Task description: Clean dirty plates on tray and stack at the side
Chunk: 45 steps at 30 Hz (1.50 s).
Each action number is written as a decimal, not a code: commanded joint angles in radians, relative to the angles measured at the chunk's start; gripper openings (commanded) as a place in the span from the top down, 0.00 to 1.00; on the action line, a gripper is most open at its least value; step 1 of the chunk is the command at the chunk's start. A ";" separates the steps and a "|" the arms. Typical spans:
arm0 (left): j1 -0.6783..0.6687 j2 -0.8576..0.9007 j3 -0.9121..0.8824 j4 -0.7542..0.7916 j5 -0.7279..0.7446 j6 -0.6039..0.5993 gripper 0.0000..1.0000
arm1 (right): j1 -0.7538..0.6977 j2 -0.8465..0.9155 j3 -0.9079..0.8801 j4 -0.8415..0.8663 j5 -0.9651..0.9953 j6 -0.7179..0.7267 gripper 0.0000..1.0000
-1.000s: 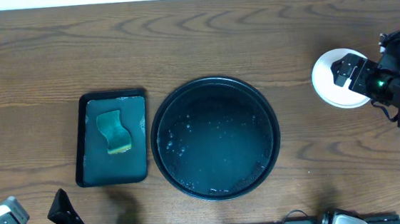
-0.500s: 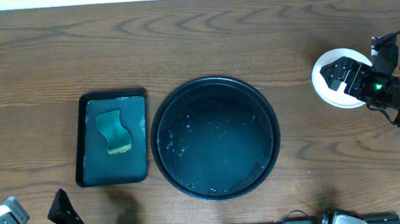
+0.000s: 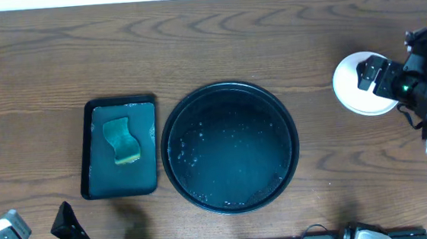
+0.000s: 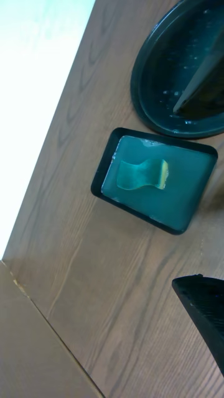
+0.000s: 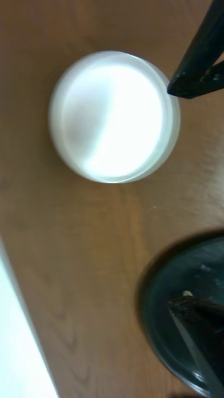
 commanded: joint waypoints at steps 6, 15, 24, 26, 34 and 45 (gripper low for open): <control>-0.002 0.004 0.000 -0.002 -0.014 0.009 0.20 | 0.217 -0.389 -0.322 0.465 0.087 -0.287 0.01; -0.002 0.004 0.000 -0.002 -0.014 0.009 0.20 | 0.239 -0.869 -0.831 0.850 0.084 -0.117 0.01; -0.002 0.004 0.000 -0.002 -0.014 0.009 0.20 | 0.241 -1.165 -1.091 0.938 0.083 -0.042 0.01; -0.002 0.004 0.000 -0.002 -0.014 0.010 0.20 | 0.253 -1.186 -1.114 0.951 0.084 -0.043 0.01; -0.002 0.004 0.000 -0.002 -0.014 0.010 0.20 | 0.278 -1.213 -1.153 0.951 0.102 -0.043 0.01; -0.002 0.004 0.000 -0.002 -0.014 0.010 0.20 | 0.278 -1.213 -1.211 0.866 0.140 -0.036 0.01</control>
